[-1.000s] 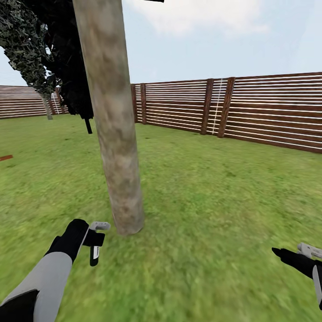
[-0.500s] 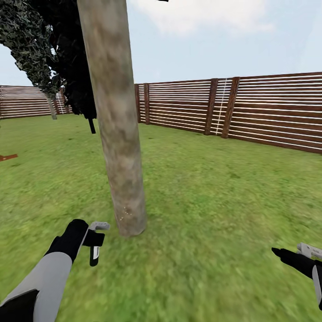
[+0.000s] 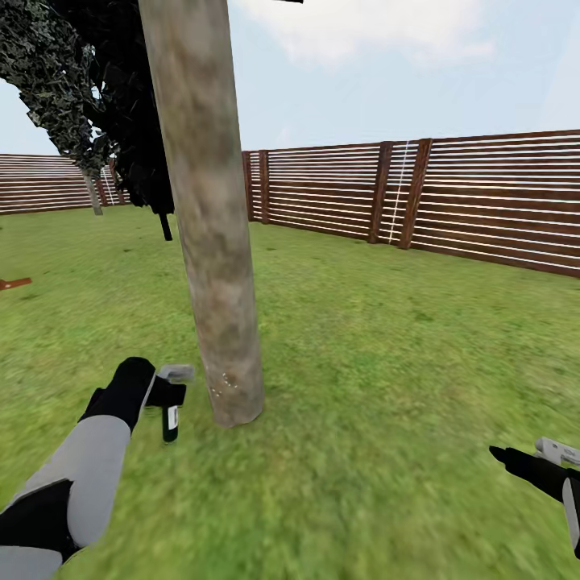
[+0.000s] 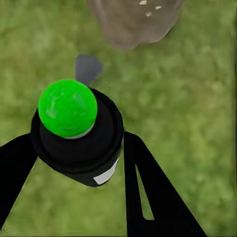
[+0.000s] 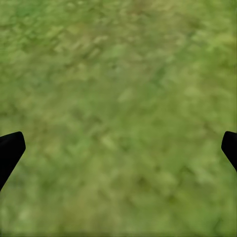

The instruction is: In the garden, pick up the pesticide atomizer on the floor and spray pesticide onto both trees until each tree trunk is fully covered.

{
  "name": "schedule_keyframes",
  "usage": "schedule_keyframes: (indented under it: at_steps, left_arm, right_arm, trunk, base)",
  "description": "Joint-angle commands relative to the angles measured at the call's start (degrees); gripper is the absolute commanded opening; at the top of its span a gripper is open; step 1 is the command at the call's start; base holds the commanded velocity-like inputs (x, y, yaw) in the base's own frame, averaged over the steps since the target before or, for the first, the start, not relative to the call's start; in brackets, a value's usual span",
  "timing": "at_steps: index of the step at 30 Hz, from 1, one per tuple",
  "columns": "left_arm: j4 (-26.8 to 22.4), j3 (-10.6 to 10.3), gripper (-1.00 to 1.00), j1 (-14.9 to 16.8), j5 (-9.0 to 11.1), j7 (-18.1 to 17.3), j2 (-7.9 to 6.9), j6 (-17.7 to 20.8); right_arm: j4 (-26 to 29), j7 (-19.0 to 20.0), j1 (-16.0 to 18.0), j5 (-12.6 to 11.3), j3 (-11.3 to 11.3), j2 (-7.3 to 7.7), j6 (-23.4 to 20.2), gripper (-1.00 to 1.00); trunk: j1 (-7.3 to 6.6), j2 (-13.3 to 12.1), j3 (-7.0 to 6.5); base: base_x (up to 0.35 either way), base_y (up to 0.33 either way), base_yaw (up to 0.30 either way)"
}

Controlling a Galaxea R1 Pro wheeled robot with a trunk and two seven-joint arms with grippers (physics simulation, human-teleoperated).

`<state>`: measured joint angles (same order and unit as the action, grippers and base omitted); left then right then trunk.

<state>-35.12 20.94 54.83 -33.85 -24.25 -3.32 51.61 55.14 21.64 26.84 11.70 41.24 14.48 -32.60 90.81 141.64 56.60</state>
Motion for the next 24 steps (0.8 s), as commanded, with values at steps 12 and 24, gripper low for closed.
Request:
schedule_keyframes:
  at_steps: [12, 24]
  left_arm:
    - [0.0, -0.3, -1.00, 6.1, -1.0, -5.2, -0.81, 0.2]
    - [0.1, -5.0, -1.00, 13.4, -0.9, -5.9, -0.82, 5.2]
  right_arm:
    - [0.1, 0.5, 0.1, 0.6, 0.2, -0.04, -0.2, 1.00]
    - [0.1, 0.5, 0.1, 0.6, 0.2, -0.05, -0.2, 1.00]
  trunk:
    - [-0.01, 0.0, 0.07]
    - [-0.01, 0.0, 0.07]
  base:
    - [0.000, 0.000, 0.000]
    - [0.000, 0.000, 0.000]
